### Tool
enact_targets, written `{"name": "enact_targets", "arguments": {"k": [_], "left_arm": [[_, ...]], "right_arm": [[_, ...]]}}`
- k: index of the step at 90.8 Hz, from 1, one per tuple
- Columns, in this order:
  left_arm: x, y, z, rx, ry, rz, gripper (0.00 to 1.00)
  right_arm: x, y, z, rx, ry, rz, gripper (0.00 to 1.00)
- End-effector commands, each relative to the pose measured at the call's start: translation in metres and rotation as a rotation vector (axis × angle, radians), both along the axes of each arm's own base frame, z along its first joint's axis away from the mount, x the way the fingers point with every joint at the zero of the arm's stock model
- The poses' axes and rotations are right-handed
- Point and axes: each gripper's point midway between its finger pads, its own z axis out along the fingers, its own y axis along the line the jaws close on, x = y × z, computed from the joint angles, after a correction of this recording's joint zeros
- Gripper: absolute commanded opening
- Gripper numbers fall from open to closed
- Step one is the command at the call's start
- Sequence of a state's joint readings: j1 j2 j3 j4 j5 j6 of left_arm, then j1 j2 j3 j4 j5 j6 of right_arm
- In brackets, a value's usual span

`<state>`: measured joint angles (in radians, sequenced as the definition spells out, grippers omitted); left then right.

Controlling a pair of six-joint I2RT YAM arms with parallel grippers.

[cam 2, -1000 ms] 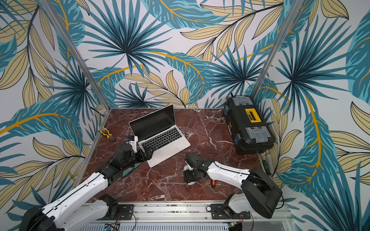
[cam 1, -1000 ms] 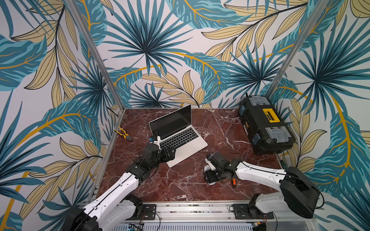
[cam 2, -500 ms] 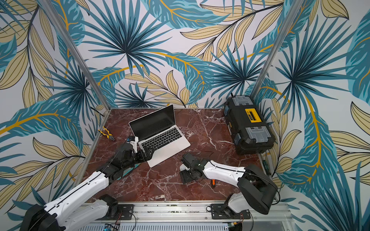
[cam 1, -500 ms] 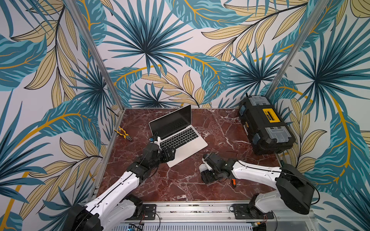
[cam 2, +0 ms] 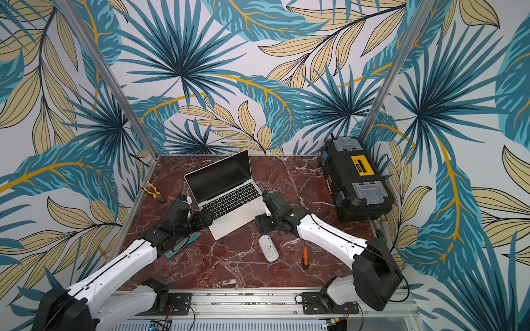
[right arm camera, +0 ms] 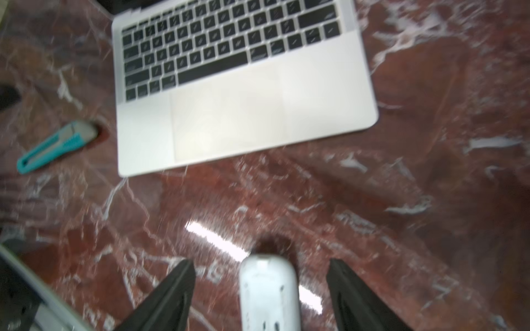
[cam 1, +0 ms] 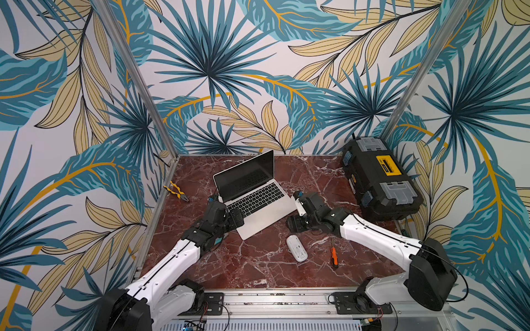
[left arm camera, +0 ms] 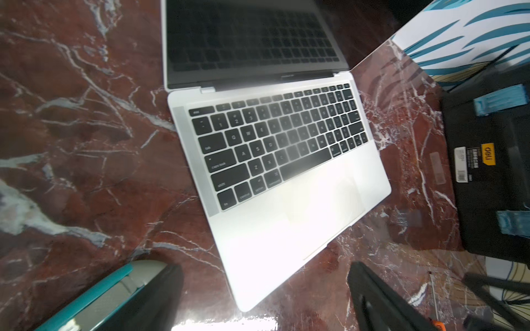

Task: Remove the wireless mouse receiver from the laptop
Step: Place the mouse at the center of the board, then adjust the laptop at the center of the board.

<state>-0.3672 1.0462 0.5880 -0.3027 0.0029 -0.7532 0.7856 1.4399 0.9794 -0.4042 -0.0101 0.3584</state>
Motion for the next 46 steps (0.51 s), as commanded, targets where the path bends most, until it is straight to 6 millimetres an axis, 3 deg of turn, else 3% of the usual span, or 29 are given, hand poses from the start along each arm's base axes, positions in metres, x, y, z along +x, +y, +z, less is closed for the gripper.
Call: {"name": "enact_targets", "arguments": {"k": [1,13,22,39,46], "left_arm": [[0.006,0.015,-0.003,0.053,0.021,0.062,0.90],[0.019,0.013,-0.015,0.067,0.041,0.054,0.85],[0.030,0.014,-0.024,0.097,0.078,0.045,0.85],[0.050,0.018,-0.039,0.014,0.111,0.032,0.83],[0.057,0.018,-0.045,-0.023,0.119,0.025,0.81]], "right_arm": [[0.044,-0.010,-0.009,0.015,-0.027,-0.065,0.81],[0.097,-0.013,-0.025,0.054,-0.010,-0.132,0.82],[0.126,-0.001,-0.036,0.083,0.032,-0.123,0.82],[0.156,0.008,-0.052,0.065,0.047,-0.113,0.81],[0.159,0.011,-0.062,0.074,0.078,-0.111,0.81]]}}
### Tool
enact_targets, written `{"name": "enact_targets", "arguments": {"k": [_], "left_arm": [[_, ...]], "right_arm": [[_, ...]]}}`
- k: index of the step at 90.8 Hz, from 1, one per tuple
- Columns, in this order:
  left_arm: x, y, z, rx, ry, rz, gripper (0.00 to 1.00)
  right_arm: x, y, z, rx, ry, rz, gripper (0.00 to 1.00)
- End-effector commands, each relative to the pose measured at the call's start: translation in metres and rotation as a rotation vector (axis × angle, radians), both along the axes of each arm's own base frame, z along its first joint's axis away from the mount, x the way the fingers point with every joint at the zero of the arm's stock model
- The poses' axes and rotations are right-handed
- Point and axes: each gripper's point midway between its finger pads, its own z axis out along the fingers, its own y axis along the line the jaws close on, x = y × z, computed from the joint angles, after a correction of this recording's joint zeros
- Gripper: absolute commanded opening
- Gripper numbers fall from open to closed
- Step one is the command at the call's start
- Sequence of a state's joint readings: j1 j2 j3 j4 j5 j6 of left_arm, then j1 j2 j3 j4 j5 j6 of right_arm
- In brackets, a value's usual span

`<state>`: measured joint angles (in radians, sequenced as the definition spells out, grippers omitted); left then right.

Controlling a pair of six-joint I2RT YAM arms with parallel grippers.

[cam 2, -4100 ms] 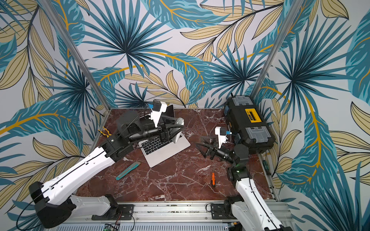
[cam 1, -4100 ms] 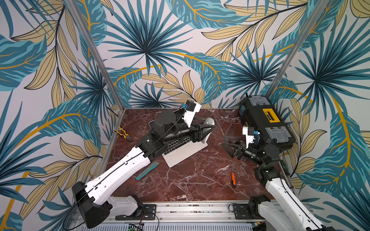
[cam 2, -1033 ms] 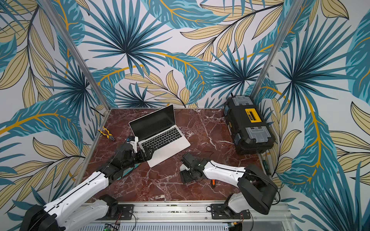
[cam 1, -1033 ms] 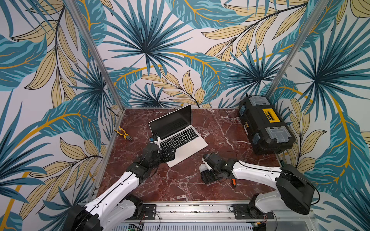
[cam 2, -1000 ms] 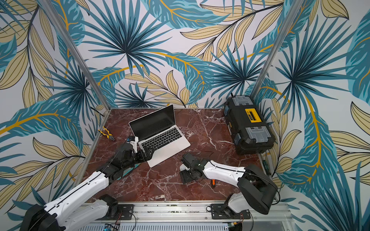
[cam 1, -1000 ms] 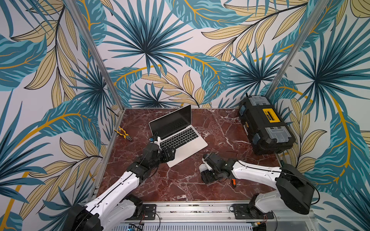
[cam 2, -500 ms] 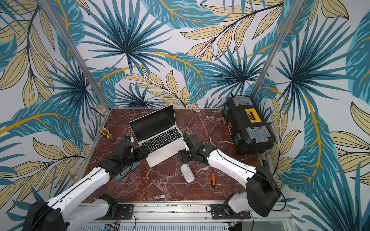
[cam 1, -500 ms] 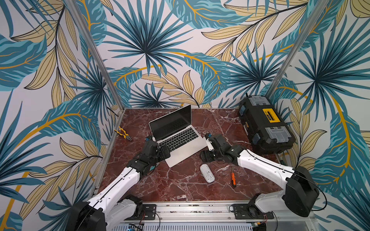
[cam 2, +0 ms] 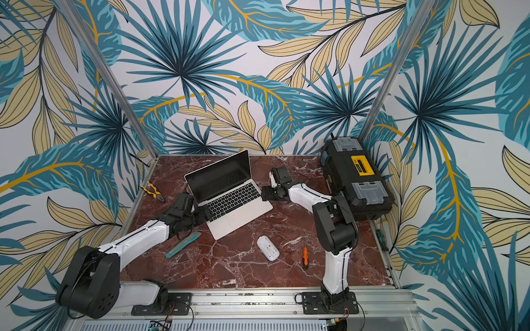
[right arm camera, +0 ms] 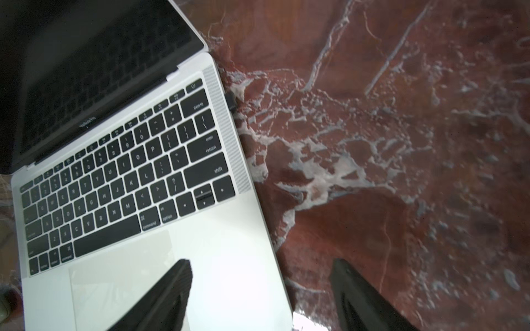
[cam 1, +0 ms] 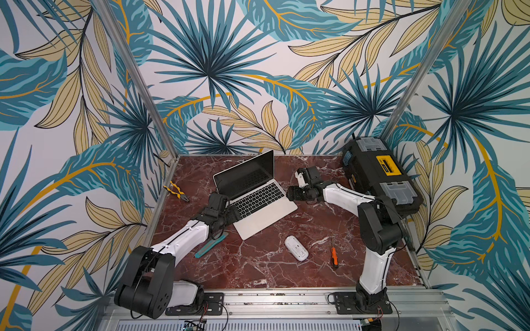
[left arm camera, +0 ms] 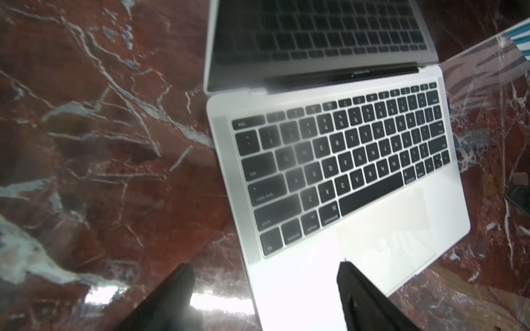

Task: Remove the wireless mouse receiver from the laptop
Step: Adjust the laptop at the center of the board.

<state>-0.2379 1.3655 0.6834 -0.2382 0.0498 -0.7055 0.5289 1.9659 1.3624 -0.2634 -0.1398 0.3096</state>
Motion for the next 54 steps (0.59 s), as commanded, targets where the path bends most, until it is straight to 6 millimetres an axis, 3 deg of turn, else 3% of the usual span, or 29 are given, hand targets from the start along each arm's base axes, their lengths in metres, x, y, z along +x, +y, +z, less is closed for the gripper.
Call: {"name": "enact_targets", "arguments": {"k": [1,26,37,54], "left_arm": [[0.017,-0.005,0.003,-0.072,-0.031,-0.033,0.81],[0.028,-0.007,-0.022,-0.138,0.000,-0.041,0.75],[0.032,-0.011,-0.030,-0.148,0.023,-0.058,0.75],[0.039,-0.015,-0.046,-0.148,0.047,-0.082,0.73]], "right_arm": [[0.003,0.006,-0.012,0.018,0.036,0.032,0.81],[-0.001,0.019,-0.032,0.089,0.119,0.049,0.77],[-0.019,0.021,-0.034,0.145,0.163,0.058,0.75],[-0.048,0.026,-0.022,0.251,0.194,0.079,0.72]]}}
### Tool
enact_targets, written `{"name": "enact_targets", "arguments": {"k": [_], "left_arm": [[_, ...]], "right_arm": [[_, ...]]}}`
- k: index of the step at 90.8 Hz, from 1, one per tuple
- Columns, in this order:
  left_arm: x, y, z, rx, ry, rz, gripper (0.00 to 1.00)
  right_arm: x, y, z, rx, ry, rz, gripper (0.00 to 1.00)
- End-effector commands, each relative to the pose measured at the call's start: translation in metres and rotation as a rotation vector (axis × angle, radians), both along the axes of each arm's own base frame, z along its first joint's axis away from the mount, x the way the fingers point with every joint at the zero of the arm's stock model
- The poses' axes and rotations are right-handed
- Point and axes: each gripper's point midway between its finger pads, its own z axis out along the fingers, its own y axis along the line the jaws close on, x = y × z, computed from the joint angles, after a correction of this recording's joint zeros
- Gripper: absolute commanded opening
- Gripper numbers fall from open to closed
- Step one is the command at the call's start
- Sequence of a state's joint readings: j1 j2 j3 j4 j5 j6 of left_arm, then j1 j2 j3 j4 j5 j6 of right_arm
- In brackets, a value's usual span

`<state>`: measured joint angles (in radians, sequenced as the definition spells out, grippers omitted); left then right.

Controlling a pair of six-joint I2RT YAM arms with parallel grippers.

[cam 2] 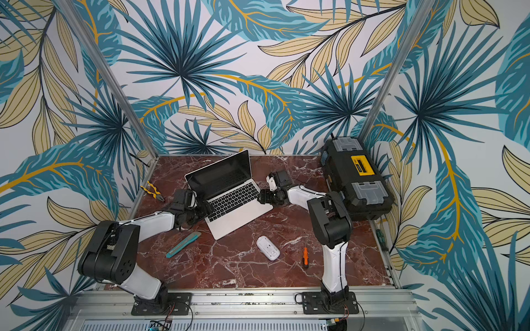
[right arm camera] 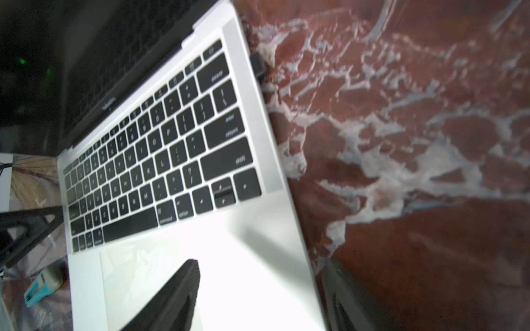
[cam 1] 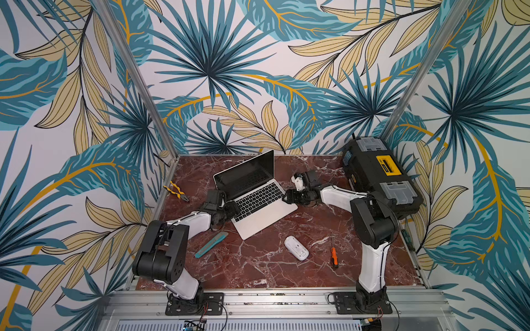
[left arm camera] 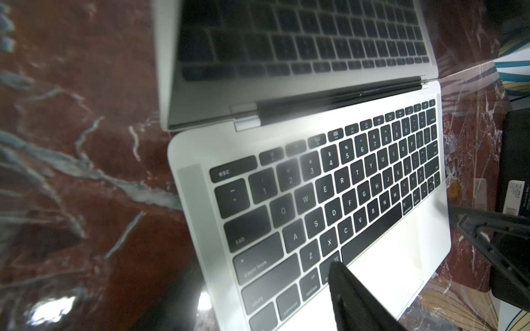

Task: Remove the wireless mouse receiver from the laptop
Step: Adjust the laptop at the center of the board.

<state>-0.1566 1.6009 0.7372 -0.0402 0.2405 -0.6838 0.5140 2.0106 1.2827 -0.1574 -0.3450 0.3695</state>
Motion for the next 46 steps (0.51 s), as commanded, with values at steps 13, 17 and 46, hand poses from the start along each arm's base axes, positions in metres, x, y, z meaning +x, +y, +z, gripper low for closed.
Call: {"name": "enact_targets", "arguments": {"k": [13,17,46], "left_arm": [[0.014,-0.016,-0.021,-0.047,0.024,-0.085,0.70],[0.016,-0.016,-0.023,-0.042,0.032,-0.090,0.70],[0.025,-0.016,-0.031,-0.007,0.063,-0.133,0.70]], "right_arm": [[-0.049,0.008,0.011,0.133,0.062,0.042,0.71],[-0.055,0.009,0.011,0.145,0.067,0.047,0.69],[-0.135,0.027,0.008,0.164,0.084,0.140,0.68]]}}
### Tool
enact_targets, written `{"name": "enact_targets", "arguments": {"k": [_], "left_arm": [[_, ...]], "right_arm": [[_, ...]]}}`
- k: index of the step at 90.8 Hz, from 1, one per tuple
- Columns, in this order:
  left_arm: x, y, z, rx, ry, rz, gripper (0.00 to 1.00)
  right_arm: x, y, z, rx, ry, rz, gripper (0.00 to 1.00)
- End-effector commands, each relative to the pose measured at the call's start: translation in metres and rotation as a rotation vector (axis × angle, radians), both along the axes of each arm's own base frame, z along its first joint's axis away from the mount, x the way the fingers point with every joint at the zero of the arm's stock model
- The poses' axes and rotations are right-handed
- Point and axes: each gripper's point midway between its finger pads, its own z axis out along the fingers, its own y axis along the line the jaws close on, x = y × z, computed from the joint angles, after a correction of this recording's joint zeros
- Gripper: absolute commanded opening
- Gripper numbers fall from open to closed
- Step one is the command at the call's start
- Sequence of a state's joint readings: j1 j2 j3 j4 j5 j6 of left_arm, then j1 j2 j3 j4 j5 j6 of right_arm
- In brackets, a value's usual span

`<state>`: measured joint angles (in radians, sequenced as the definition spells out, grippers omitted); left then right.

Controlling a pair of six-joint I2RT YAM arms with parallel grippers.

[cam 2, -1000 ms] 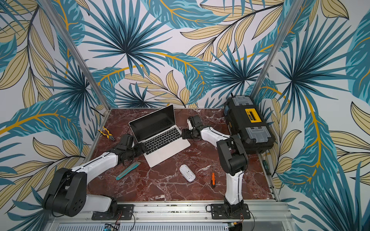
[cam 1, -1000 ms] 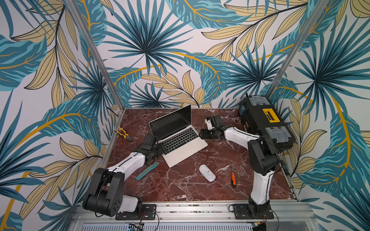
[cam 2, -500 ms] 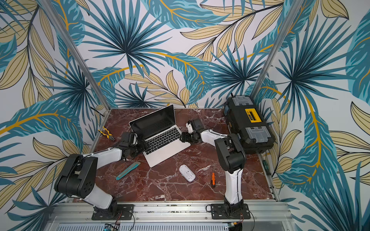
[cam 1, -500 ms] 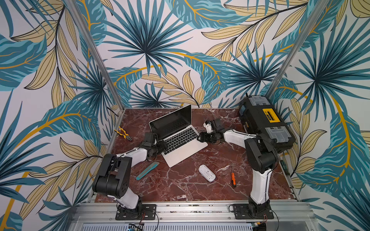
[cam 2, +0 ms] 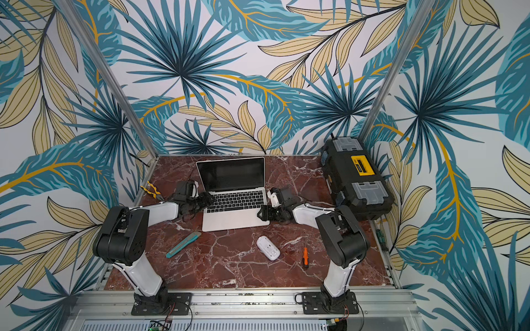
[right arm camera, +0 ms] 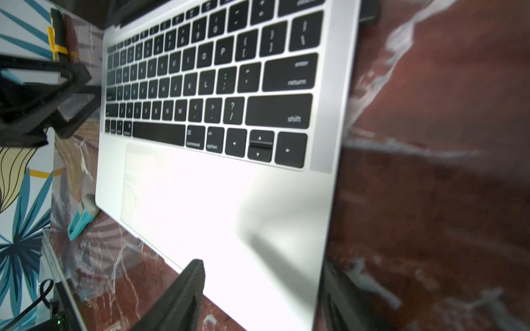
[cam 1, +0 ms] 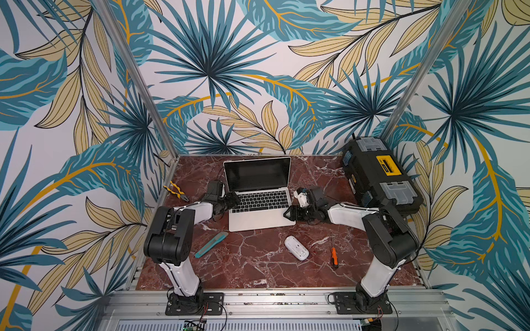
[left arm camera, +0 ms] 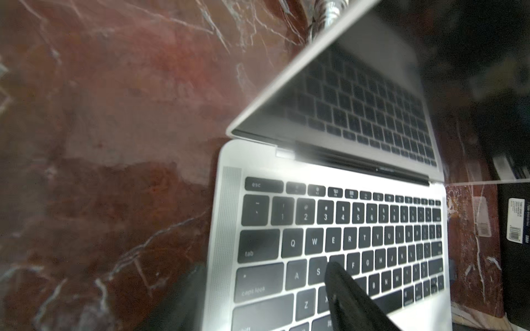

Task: Remove the wireless mouse receiver from the laptop
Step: Adjust the laptop at the center of the board.

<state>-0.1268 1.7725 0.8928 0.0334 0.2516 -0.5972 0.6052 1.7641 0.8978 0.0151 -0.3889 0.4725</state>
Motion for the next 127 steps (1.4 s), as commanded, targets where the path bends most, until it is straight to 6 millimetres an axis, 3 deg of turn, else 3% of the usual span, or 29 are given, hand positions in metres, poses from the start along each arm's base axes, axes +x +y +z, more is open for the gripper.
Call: {"name": "enact_targets", "arguments": {"k": [1,12,27,42,65,80,92,107,127], "left_arm": [[-0.030,-0.018,-0.033,-0.032,0.149,-0.091,0.70],[-0.030,-0.017,-0.033,-0.025,0.147,-0.100,0.71],[-0.029,-0.012,-0.030,-0.001,0.143,-0.102,0.71],[-0.031,-0.002,-0.019,0.049,0.135,-0.078,0.75],[-0.056,0.018,-0.005,0.142,0.161,-0.037,0.76],[-0.088,0.029,-0.004,0.189,0.209,-0.028,0.71],[-0.108,0.039,-0.008,0.244,0.262,-0.034,0.68],[-0.113,0.039,-0.019,0.257,0.306,-0.063,0.62],[-0.112,0.044,-0.031,0.309,0.370,-0.083,0.54]], "right_arm": [[-0.044,0.030,0.012,0.091,0.029,0.104,0.68],[-0.055,0.034,0.016,0.092,0.010,0.143,0.70],[-0.031,0.014,0.017,-0.037,-0.111,0.136,0.74],[-0.015,0.007,0.042,-0.077,-0.260,0.225,0.78],[0.018,-0.014,0.065,-0.212,-0.482,0.286,0.78],[0.011,-0.015,0.053,-0.296,-0.543,0.495,0.79],[0.020,-0.030,0.039,-0.444,-0.585,0.588,0.81],[0.033,-0.054,0.016,-0.555,-0.544,0.632,0.82],[0.039,-0.063,0.014,-0.522,-0.535,0.620,0.81]]}}
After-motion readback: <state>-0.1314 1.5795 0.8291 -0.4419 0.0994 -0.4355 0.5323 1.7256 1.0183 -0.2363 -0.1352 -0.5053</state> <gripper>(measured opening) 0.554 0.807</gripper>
